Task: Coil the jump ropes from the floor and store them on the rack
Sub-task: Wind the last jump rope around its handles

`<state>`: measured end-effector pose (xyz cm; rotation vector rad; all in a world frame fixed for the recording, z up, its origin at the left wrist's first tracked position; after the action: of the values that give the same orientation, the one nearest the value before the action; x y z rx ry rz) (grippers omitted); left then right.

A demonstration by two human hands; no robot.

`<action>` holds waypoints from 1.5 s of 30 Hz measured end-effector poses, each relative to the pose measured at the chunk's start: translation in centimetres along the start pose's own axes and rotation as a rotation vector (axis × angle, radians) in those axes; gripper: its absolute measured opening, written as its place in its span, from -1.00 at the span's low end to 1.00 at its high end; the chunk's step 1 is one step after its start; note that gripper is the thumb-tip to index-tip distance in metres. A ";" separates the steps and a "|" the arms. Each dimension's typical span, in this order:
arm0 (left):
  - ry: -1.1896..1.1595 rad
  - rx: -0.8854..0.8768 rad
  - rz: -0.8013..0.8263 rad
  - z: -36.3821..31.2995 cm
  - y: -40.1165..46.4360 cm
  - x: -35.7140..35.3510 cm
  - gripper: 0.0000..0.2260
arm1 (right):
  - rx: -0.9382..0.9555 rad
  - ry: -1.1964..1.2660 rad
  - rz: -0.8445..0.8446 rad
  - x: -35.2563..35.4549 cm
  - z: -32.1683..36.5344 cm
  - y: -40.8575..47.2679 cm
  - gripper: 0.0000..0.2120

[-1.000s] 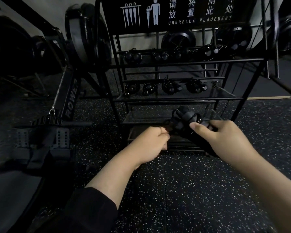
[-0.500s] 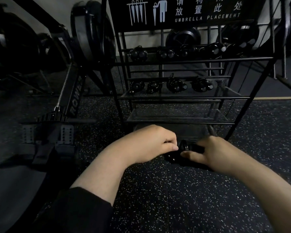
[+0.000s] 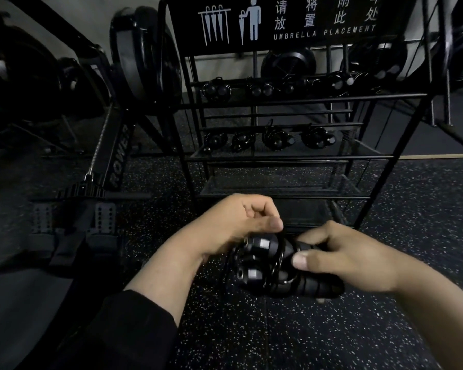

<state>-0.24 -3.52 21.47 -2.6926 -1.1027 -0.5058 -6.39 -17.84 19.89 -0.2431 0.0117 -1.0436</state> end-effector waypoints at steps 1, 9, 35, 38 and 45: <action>-0.090 0.028 -0.017 0.1 0.2 -0.3 -0.85 | 0.023 0.059 -0.001 0.0 0.2 0.0 -0.50; -0.196 0.149 -0.244 2.9 0.4 -0.6 -0.66 | 0.050 0.393 -0.084 1.2 0.1 -0.1 -0.69; 0.665 0.022 0.004 0.3 0.8 -0.8 -0.90 | -0.227 -0.627 -0.136 2.9 -2.5 0.7 -0.89; 0.475 -0.019 -0.004 -0.3 0.6 -0.4 -0.82 | -0.187 -0.437 -0.034 1.8 -2.3 0.5 -0.84; -0.033 -0.043 0.034 -0.3 0.6 -0.3 -0.74 | -0.095 0.035 0.135 -0.6 -0.5 -0.3 -0.72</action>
<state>-0.14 -4.26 21.63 -2.7612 -1.0641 -0.4860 -6.95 -17.57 19.44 -0.3058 0.1085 -0.9140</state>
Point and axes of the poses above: each hand's wrist, its own y-axis towards the middle knuckle, its own x-axis out of the back of the hand, z = x × y, the point moved 6 cm from there along y, towards the middle knuckle, and after that the axes turned 7 degrees about y, right-handed, at the moved point
